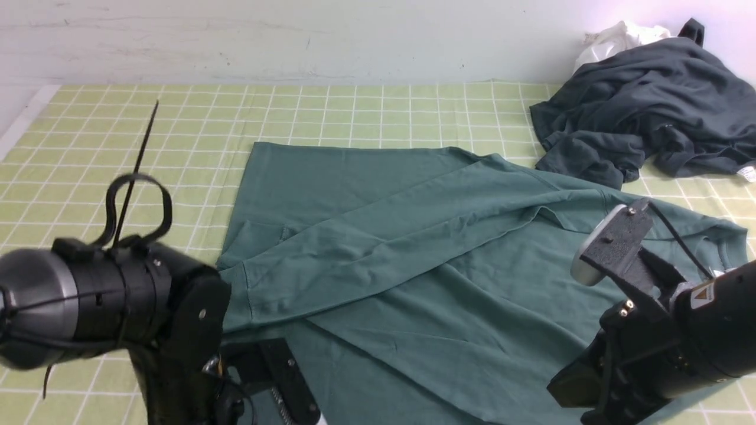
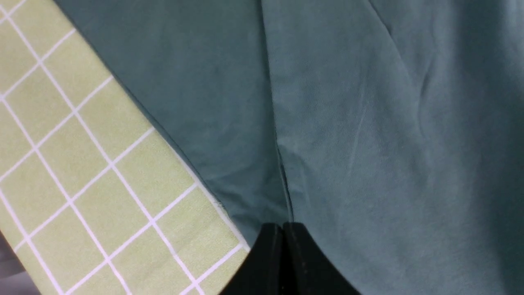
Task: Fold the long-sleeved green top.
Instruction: Use both arms simultaneously to clamp the lower edge of the clothing fabric
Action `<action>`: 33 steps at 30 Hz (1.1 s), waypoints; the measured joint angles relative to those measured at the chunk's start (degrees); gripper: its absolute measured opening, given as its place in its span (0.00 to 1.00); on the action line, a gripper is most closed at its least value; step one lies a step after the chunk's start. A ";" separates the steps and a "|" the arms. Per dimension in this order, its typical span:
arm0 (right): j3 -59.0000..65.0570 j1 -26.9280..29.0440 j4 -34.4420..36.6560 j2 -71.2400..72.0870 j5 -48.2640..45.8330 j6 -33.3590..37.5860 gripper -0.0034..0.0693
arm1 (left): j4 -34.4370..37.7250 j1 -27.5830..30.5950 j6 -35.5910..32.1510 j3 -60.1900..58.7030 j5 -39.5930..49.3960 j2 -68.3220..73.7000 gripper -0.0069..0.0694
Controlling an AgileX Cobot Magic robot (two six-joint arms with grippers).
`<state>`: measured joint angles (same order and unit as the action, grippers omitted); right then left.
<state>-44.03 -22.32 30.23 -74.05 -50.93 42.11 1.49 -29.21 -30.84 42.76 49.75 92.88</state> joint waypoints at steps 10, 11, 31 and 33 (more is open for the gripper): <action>0.00 0.00 1.02 0.00 0.37 0.44 0.03 | -2.42 0.00 0.27 -2.81 -5.68 -1.82 0.31; 0.00 0.00 1.06 0.00 0.42 0.49 0.03 | -2.42 0.00 0.57 -2.87 -5.86 -2.07 0.24; 0.00 0.00 -19.33 5.08 -0.65 6.00 0.20 | -1.81 0.00 5.06 -3.98 -4.92 -17.76 0.09; 0.00 0.00 -25.05 2.70 -2.12 4.25 0.30 | -1.81 0.00 5.83 -3.98 -4.87 -17.76 0.09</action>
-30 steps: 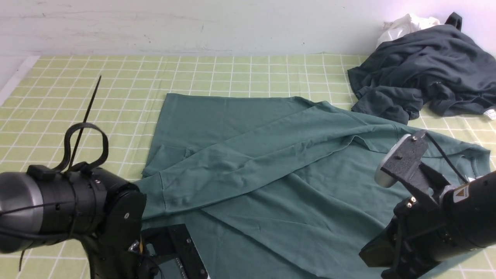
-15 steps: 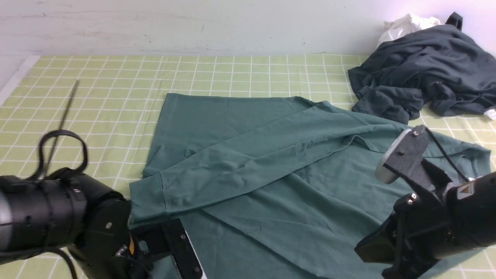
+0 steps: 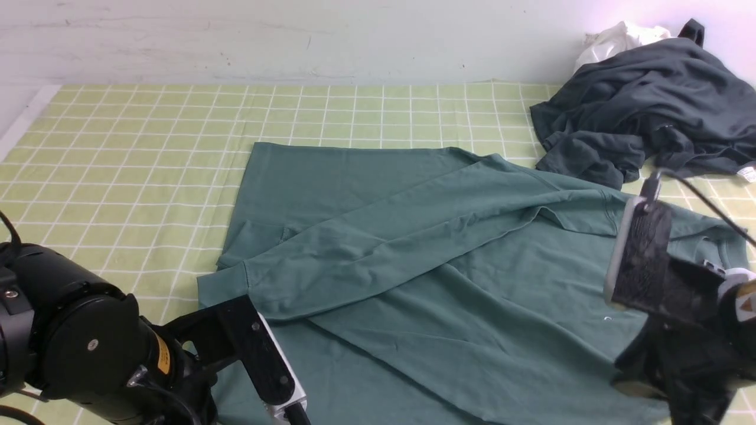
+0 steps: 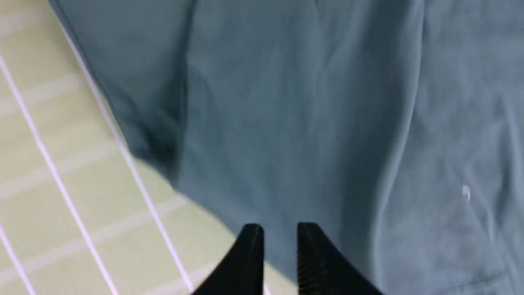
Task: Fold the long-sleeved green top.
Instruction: Use both arms simultaneously to clamp the lower edge of the clothing fabric
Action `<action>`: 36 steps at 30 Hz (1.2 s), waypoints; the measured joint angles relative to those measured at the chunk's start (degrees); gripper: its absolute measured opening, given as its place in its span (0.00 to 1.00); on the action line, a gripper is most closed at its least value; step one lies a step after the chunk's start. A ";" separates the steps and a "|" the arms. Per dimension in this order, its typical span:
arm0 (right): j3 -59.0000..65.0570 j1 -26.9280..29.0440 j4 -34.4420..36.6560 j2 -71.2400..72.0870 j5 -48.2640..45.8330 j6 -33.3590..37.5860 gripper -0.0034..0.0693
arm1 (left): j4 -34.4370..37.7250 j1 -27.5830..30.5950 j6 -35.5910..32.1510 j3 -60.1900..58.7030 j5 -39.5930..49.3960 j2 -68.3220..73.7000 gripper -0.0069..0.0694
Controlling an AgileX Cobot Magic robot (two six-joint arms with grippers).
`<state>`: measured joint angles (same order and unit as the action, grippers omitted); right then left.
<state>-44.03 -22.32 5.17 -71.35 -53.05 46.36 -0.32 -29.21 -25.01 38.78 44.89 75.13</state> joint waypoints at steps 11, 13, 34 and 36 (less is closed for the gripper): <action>5.02 0.00 -13.65 -10.84 8.52 -0.17 0.53 | -0.05 0.00 0.79 0.00 0.13 0.00 0.09; 5.74 0.00 -15.27 -12.01 11.87 -0.17 0.52 | -0.05 0.00 1.08 0.00 0.13 0.00 0.09; 6.72 0.00 -16.82 -16.86 13.01 1.30 0.37 | -0.57 0.00 1.21 -0.07 0.17 0.00 0.09; 6.72 0.00 -16.62 -16.86 12.84 1.30 0.31 | -0.57 0.00 1.27 -0.07 0.17 0.00 0.09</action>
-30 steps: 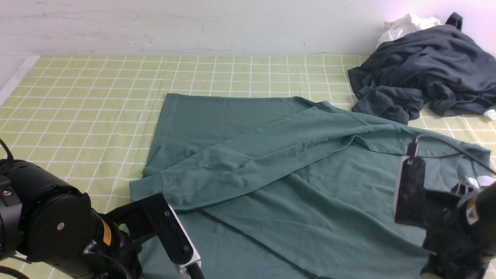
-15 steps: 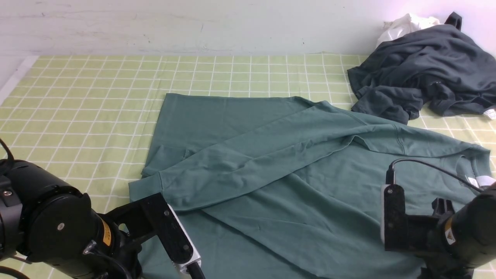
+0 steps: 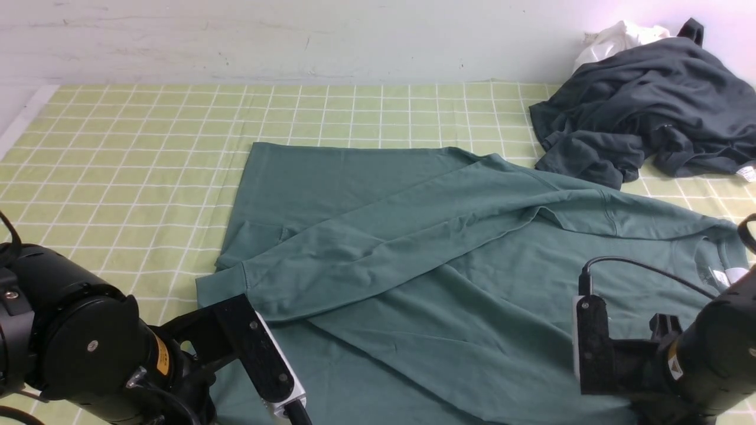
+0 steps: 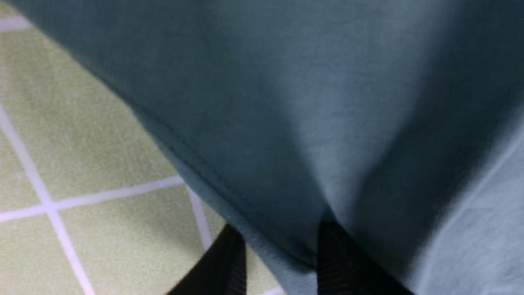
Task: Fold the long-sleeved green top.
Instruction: Use both arms simultaneously to clamp the lower edge of the clothing fabric, then use both arms to drag the lower edge of the fabric forward and fold it over the upper edge
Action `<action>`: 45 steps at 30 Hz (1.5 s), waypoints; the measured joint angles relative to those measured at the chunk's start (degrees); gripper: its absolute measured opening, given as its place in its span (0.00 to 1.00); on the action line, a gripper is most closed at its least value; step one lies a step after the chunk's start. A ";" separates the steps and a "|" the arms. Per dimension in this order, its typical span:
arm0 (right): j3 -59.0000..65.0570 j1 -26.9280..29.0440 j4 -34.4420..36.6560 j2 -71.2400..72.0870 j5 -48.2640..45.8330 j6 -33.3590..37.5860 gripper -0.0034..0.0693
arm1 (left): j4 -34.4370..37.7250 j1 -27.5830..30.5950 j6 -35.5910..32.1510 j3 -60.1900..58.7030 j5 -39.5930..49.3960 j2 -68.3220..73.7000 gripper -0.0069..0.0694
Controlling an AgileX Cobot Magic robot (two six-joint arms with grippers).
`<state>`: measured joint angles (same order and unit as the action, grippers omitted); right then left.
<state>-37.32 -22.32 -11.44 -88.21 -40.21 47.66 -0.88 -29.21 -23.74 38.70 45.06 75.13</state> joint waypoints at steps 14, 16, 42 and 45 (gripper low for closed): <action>-8.59 0.00 -3.61 3.78 -7.20 -9.01 0.05 | -3.32 2.75 19.11 10.38 0.36 -0.31 0.10; -10.80 0.41 -7.07 3.47 -4.56 -10.61 0.05 | -3.44 4.81 19.69 14.98 -1.02 2.50 0.10; -57.25 14.35 -19.57 -36.74 22.02 -28.21 0.27 | -9.46 18.95 22.22 81.52 -14.84 62.72 0.40; -59.33 14.59 -19.57 -36.48 19.84 -35.85 0.41 | -9.46 19.70 26.02 85.10 -12.12 63.43 0.59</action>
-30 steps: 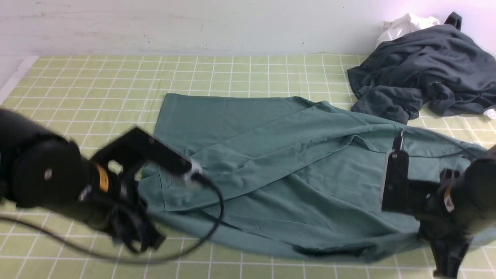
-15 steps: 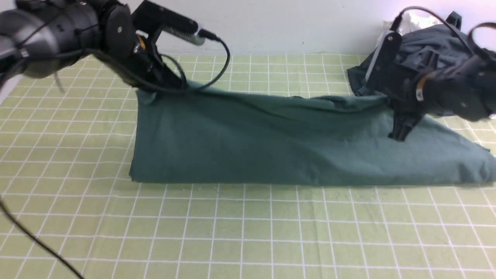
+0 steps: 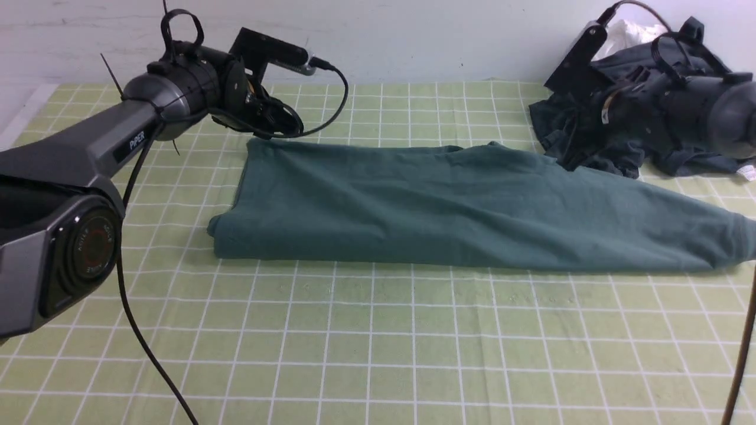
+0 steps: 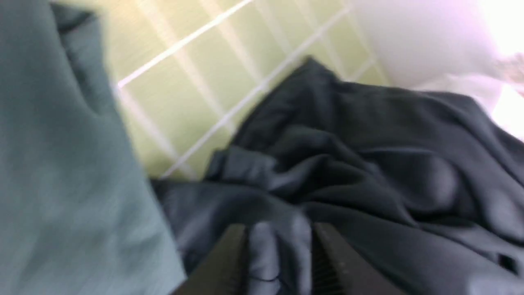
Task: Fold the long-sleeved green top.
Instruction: Use both arms to drag the lower edge of the fabric forward and fold it over the upper edge, then use the right arm to clamp the right edge of the fabric
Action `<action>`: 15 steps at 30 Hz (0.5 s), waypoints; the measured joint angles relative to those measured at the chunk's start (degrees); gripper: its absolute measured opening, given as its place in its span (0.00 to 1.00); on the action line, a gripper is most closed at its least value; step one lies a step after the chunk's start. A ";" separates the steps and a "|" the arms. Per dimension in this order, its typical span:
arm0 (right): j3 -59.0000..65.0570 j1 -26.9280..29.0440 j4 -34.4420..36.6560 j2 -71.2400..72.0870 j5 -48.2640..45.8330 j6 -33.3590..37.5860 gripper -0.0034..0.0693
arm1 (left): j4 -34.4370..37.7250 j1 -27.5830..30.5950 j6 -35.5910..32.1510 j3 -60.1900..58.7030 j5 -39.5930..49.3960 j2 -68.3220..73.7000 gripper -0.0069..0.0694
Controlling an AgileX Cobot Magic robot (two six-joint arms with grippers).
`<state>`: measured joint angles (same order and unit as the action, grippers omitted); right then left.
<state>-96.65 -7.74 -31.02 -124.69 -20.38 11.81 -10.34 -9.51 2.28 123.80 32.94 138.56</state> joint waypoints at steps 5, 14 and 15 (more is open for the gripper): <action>-3.16 -0.76 0.12 1.96 -13.71 -12.17 0.52 | -0.04 0.25 1.04 5.95 10.54 -3.57 0.70; -4.17 7.22 16.44 7.44 -38.10 -14.73 0.35 | 2.50 0.20 -12.81 7.35 37.02 -22.89 0.20; -4.17 9.84 20.94 7.51 -39.24 -13.39 0.34 | 4.13 0.26 -13.98 6.57 37.72 -25.76 0.14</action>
<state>-100.82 2.10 -10.08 -117.18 -59.61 -1.58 -6.21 -9.25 -11.70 130.37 70.66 112.80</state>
